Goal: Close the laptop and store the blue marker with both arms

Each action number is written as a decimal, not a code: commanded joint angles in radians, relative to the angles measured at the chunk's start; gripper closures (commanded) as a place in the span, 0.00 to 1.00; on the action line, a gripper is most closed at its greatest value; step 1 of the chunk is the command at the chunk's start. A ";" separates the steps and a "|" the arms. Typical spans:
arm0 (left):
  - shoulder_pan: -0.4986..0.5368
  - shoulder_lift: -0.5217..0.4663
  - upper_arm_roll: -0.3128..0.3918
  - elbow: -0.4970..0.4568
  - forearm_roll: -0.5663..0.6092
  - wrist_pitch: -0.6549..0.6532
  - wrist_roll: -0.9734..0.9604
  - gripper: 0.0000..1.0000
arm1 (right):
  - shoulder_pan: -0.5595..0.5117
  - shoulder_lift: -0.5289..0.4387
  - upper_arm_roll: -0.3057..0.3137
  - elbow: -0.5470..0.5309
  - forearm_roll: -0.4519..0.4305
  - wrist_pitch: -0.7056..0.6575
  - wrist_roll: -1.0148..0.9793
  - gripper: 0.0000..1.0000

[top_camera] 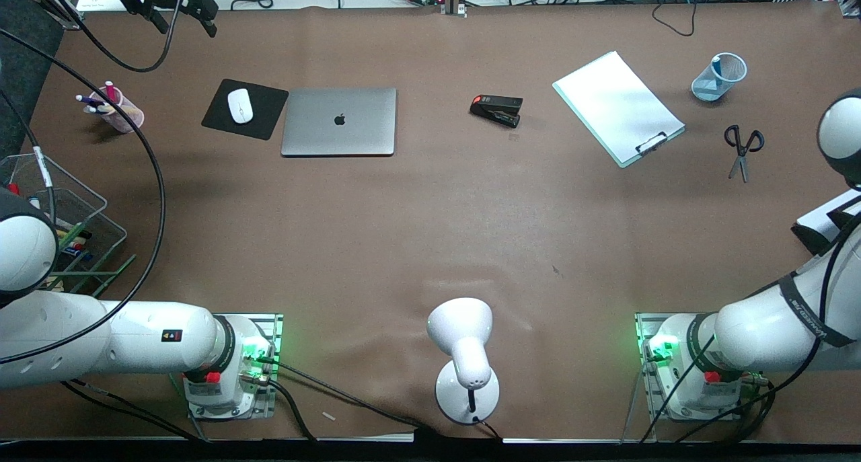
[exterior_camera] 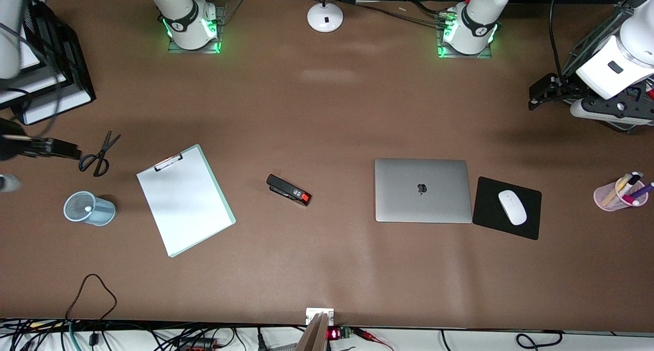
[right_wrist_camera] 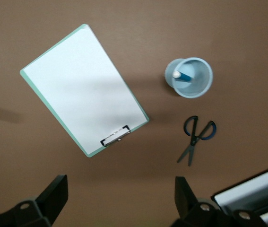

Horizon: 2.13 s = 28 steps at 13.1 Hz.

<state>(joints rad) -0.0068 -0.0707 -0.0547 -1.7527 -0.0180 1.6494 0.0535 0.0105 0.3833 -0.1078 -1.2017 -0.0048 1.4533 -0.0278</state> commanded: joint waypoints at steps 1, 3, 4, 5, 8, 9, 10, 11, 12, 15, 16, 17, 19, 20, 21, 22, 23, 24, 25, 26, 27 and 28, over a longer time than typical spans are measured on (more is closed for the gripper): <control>0.008 -0.007 -0.002 0.001 -0.019 -0.011 0.022 0.00 | 0.003 -0.058 0.011 -0.071 -0.014 -0.001 0.019 0.00; 0.010 -0.009 -0.002 0.001 -0.019 -0.011 0.022 0.00 | 0.003 -0.079 0.013 -0.110 -0.009 0.027 0.016 0.00; 0.010 -0.009 -0.002 0.001 -0.019 -0.011 0.022 0.00 | 0.003 -0.099 0.013 -0.142 -0.004 0.047 0.016 0.00; 0.010 -0.007 -0.002 0.001 -0.019 -0.011 0.022 0.00 | 0.003 -0.127 0.013 -0.177 -0.004 0.068 0.016 0.00; 0.010 -0.011 -0.002 0.001 -0.019 -0.023 0.020 0.00 | 0.005 -0.184 0.014 -0.266 0.000 0.102 0.019 0.00; 0.010 -0.011 -0.004 0.001 -0.019 -0.023 0.020 0.00 | 0.005 -0.191 0.014 -0.275 0.002 0.102 0.019 0.00; 0.010 -0.011 -0.004 0.001 -0.019 -0.023 0.020 0.00 | 0.005 -0.198 0.016 -0.279 0.003 0.101 0.019 0.00; 0.010 -0.009 -0.002 0.001 -0.019 -0.023 0.022 0.00 | 0.005 -0.207 0.019 -0.282 0.003 0.099 0.017 0.00; 0.010 -0.009 -0.002 0.001 -0.019 -0.023 0.022 0.00 | 0.006 -0.211 0.022 -0.283 0.003 0.101 0.019 0.00; 0.010 -0.009 -0.002 0.002 -0.019 -0.023 0.022 0.00 | 0.008 -0.236 0.025 -0.283 0.006 0.096 0.020 0.00; 0.010 -0.009 -0.002 0.002 -0.019 -0.023 0.022 0.00 | 0.008 -0.241 0.025 -0.288 0.008 0.099 0.019 0.00; 0.008 -0.009 -0.002 0.002 -0.019 -0.023 0.022 0.00 | 0.005 -0.241 0.025 -0.288 0.015 0.101 0.014 0.00; 0.008 -0.009 -0.002 0.002 -0.019 -0.023 0.022 0.00 | 0.005 -0.256 0.023 -0.309 0.037 0.111 0.008 0.00; 0.008 -0.009 -0.002 0.004 -0.019 -0.023 0.022 0.00 | 0.006 -0.271 0.023 -0.330 0.034 0.125 0.008 0.00; 0.010 -0.009 -0.002 0.004 -0.019 -0.023 0.022 0.00 | 0.006 -0.296 0.023 -0.358 0.029 0.148 0.008 0.00; 0.013 -0.009 -0.001 0.004 -0.019 -0.023 0.022 0.00 | 0.006 -0.322 0.023 -0.390 0.023 0.165 0.003 0.00; 0.013 -0.007 -0.001 0.004 -0.019 -0.023 0.022 0.00 | 0.008 -0.328 0.023 -0.394 0.010 0.162 -0.003 0.00; 0.013 -0.007 -0.001 0.004 -0.019 -0.023 0.022 0.00 | 0.008 -0.328 0.025 -0.389 -0.006 0.154 -0.003 0.00; 0.013 -0.007 -0.001 0.004 -0.019 -0.023 0.022 0.00 | 0.011 -0.328 0.025 -0.386 -0.009 0.154 -0.003 0.00; 0.013 -0.007 -0.001 0.004 -0.019 -0.023 0.022 0.00 | 0.014 -0.328 0.025 -0.383 -0.009 0.151 0.000 0.00; 0.013 -0.007 -0.001 0.004 -0.019 -0.023 0.022 0.00 | 0.014 -0.328 0.025 -0.375 -0.007 0.145 0.000 0.00; 0.013 -0.007 -0.001 0.004 -0.019 -0.023 0.022 0.00 | 0.013 -0.328 0.023 -0.374 -0.006 0.136 -0.004 0.00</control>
<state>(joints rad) -0.0016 -0.0708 -0.0545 -1.7527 -0.0180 1.6392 0.0535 0.0196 0.0795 -0.0873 -1.5520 0.0028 1.5898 -0.0282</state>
